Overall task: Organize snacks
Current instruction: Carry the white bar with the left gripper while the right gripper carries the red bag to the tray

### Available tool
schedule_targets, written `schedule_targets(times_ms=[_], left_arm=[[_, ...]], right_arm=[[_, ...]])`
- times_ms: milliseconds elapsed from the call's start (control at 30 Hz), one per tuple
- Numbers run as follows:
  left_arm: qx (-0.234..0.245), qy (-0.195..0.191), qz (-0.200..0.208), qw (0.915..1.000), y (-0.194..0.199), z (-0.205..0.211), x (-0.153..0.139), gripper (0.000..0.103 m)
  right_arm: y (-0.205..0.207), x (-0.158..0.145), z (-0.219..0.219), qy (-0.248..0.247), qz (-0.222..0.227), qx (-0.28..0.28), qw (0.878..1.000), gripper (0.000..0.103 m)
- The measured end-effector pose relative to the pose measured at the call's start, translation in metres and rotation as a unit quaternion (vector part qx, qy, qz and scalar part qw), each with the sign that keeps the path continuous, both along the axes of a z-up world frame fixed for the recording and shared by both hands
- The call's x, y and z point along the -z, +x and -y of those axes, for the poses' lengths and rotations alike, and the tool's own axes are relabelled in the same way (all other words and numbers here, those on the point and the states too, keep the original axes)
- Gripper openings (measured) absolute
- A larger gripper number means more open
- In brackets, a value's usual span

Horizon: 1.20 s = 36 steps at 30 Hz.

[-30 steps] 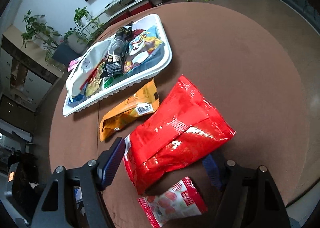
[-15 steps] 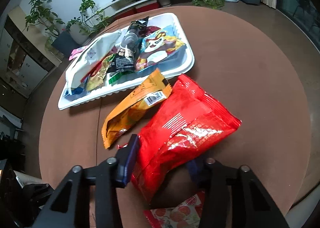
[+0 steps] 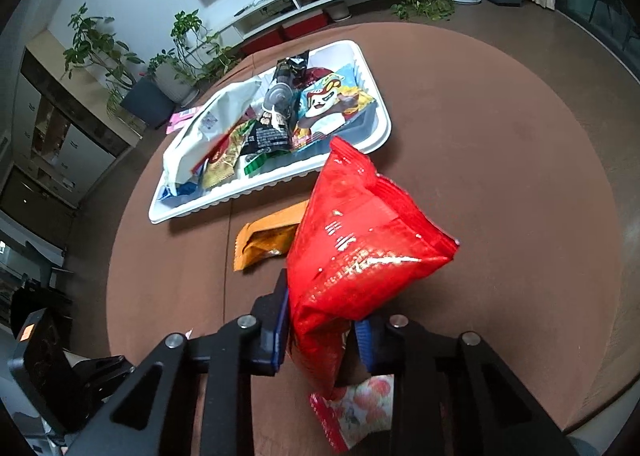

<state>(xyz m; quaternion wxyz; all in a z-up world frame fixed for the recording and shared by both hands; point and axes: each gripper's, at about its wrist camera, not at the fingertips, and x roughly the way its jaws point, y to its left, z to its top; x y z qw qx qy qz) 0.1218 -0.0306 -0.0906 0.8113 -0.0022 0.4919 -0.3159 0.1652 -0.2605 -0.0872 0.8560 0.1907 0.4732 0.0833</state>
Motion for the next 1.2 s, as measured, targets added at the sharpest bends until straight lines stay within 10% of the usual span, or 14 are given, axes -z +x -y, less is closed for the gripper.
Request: schedule_targets(times_ms=[733,1200], left_arm=[[-0.074,-0.073,0.035,0.9940,0.033,-0.053,-0.055,0.020],[-0.084,-0.088,0.089,0.9886,0.127,-0.017,-0.121,0.020]], right_arm=[[-0.009,-0.041,0.040,0.028,0.034,0.014,0.999,0.030],[0.055,-0.114,0.011,-0.036,0.076,-0.057,0.995,0.030]])
